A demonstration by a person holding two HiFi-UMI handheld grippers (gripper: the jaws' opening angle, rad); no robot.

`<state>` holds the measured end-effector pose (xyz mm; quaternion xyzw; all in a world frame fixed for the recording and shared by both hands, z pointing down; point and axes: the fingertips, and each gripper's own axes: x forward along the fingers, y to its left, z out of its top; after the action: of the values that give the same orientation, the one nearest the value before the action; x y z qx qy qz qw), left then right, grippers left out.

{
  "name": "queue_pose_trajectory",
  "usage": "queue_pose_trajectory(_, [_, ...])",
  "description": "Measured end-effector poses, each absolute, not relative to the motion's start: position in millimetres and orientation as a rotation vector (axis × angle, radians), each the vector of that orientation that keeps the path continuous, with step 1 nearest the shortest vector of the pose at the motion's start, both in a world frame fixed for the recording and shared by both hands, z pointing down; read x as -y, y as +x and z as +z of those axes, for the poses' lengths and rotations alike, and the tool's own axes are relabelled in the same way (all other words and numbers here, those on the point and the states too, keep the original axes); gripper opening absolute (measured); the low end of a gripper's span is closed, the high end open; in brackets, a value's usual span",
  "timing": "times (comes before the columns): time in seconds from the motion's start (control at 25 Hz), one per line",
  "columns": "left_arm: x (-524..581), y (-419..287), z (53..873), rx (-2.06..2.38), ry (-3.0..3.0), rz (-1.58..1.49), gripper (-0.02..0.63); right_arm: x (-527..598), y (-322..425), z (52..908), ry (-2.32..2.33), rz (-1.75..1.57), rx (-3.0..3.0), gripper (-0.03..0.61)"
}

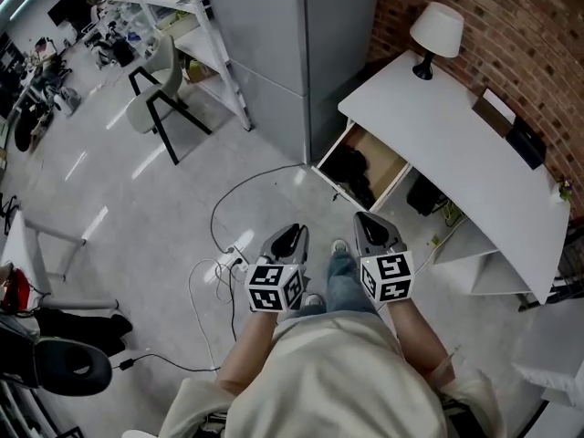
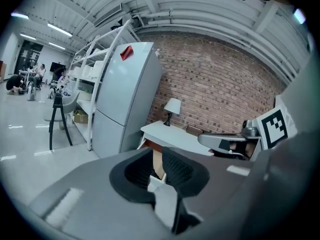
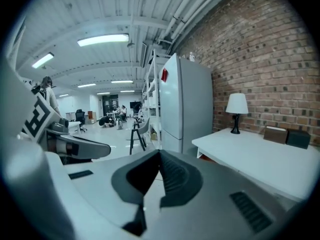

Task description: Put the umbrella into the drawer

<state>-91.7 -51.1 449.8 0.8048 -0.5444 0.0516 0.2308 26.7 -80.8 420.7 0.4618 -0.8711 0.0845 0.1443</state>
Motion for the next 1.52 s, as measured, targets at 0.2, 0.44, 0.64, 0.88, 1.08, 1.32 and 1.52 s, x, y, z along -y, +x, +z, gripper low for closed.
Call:
queue_pose_trajectory(0.2, [31,-88,433,1.519,2.248,0.121,0.029,56,25,405,1.335,0.211,2.542,0.003])
queue_pose_trajectory(0.44, [18,-86,426,1.527,2.268,0.124,0.011,41,27,391,1.363,0.201,2.576,0.003])
queue_pose_trajectory(0.64, [15,-90,422,1.535,2.272,0.123,0.011,41,30,389,1.402,0.252,2.599,0.002])
queue_pose_trajectory(0.88, [15,-90,421,1.53,2.277,0.136,0.011,44,31,385,1.416,0.262,2.61,0.002])
queue_pose_trajectory(1.08, [19,-90,421,1.521,2.281,0.138,0.011,47,28,382,1.405,0.229,2.611,0.002])
queue_pose_trajectory(1.32, [23,-94,423,1.525,2.275,0.125,0.011,51,23,381,1.396,0.206,2.619,0.002])
queue_pose_trajectory(1.52, [26,-94,429,1.518,2.272,0.135,0.011,56,21,385,1.39,0.217,2.618,0.002])
